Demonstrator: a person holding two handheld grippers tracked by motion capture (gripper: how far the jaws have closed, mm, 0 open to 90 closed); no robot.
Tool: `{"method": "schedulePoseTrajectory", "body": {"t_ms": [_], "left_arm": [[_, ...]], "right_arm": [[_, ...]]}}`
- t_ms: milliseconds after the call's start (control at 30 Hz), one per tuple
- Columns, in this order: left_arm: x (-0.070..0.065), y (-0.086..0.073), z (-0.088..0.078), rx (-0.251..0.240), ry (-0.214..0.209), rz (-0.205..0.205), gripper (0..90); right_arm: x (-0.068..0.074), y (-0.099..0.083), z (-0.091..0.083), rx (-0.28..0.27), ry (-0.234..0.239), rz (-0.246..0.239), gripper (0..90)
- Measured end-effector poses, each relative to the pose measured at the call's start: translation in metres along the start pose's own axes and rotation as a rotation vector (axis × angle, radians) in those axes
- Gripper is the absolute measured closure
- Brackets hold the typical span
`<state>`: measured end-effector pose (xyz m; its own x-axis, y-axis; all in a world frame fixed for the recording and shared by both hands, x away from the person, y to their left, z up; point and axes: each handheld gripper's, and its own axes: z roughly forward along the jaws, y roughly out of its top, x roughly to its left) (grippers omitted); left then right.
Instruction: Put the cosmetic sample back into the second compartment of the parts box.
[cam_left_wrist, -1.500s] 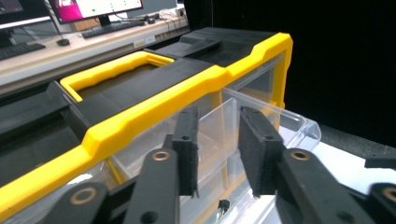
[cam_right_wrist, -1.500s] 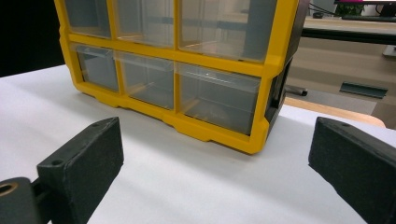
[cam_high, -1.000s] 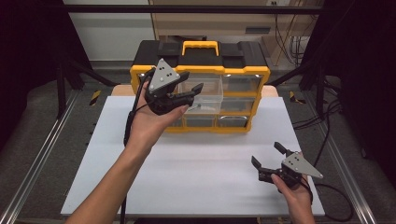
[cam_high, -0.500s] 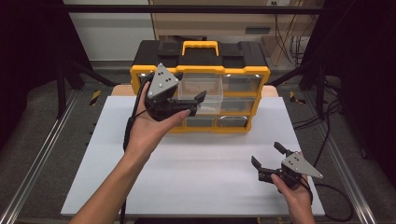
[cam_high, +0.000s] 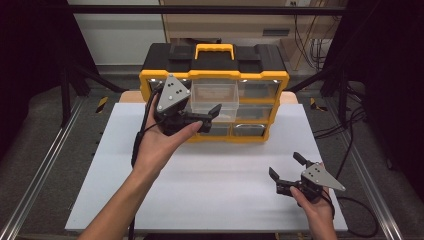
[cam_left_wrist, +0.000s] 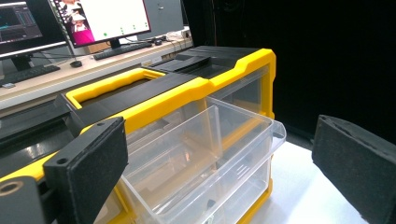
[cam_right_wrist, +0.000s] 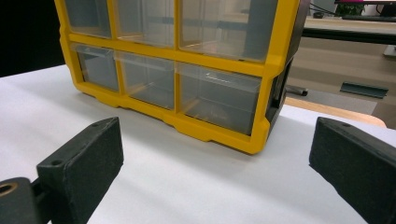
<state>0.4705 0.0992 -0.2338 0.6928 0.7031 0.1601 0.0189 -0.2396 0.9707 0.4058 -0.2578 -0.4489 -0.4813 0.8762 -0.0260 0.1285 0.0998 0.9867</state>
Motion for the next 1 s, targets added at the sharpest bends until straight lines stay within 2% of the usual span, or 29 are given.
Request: {"method": "schedulePoseTrajectory", "body": {"t_ms": [167, 400, 733, 1000], "left_arm": [[-0.001, -0.005, -0.003, -0.02, 0.015, -0.016, 2.5], [-0.002, -0.014, -0.006, -0.031, 0.015, -0.03, 2.0], [-0.003, -0.027, -0.015, -0.049, 0.024, -0.034, 1.7], [-0.006, -0.044, -0.024, -0.046, 0.024, -0.036, 1.4]], "right_arm": [[0.0, 0.0, 0.0, 0.001, -0.002, -0.005, 3.5], [0.0, 0.0, 0.0, 0.002, -0.001, -0.001, 3.5], [0.0, 0.0, -0.001, -0.002, -0.006, -0.008, 3.5], [0.0, 0.0, 0.0, 0.004, -0.005, -0.004, 3.5]]}}
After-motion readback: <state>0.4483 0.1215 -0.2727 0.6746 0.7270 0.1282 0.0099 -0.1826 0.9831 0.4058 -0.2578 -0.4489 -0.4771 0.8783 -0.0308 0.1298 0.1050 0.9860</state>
